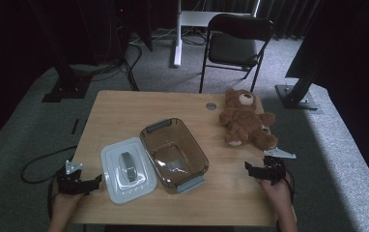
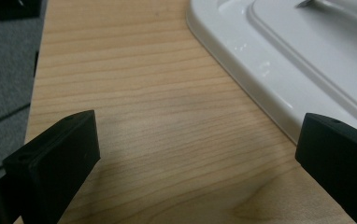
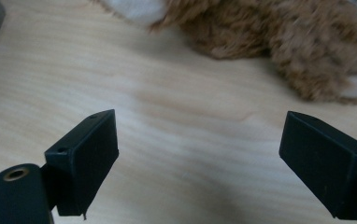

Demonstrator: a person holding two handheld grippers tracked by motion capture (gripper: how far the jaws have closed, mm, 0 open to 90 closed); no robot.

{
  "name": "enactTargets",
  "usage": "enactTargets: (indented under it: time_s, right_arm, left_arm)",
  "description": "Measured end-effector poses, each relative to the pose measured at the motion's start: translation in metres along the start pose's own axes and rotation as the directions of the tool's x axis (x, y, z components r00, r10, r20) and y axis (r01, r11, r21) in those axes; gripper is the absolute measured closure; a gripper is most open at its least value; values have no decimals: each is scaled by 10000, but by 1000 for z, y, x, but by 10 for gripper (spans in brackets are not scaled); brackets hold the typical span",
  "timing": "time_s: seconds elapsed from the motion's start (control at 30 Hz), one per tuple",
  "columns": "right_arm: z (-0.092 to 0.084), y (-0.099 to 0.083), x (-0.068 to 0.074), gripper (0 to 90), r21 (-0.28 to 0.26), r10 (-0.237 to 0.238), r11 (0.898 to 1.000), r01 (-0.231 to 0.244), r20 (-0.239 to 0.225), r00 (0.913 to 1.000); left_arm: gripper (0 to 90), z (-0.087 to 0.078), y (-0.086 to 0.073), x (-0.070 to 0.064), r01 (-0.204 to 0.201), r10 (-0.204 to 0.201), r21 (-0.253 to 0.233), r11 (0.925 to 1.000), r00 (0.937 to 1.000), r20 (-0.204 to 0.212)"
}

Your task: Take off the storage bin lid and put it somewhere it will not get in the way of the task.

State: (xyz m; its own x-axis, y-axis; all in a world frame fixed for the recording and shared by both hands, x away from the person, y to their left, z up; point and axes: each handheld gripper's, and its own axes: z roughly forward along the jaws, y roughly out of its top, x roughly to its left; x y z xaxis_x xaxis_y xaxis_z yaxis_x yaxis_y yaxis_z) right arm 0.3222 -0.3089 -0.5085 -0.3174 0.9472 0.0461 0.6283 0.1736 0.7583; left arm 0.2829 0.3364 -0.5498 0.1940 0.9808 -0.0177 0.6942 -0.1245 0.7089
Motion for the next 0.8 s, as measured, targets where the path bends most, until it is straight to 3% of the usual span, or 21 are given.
enactTargets:
  time_s: [0.1, 0.33, 0.57, 0.8]
  right_arm:
    - [0, 12, -3, 111, -81, 100, 9999, -99, 124, 9999]
    - [5, 41, -14, 111, -525, 665, 9965, -645, 385, 9970]
    - [11, 76, -21, 111, -598, 671, 9962, -628, 716, 9952]
    - [19, 106, -32, 111, -627, 1040, 9930, -998, 690, 9922]
  left_arm:
    - [6, 6, 1, 1, 186, -183, 321, 9993, 9998, -95]
    - [7, 9, 1, -3, 54, -42, 241, 9997, 9988, -483]
    - [7, 10, 1, -4, 55, -48, 154, 9999, 9988, -487]
    - [7, 11, 2, -5, -14, 21, 164, 9999, 9990, -443]
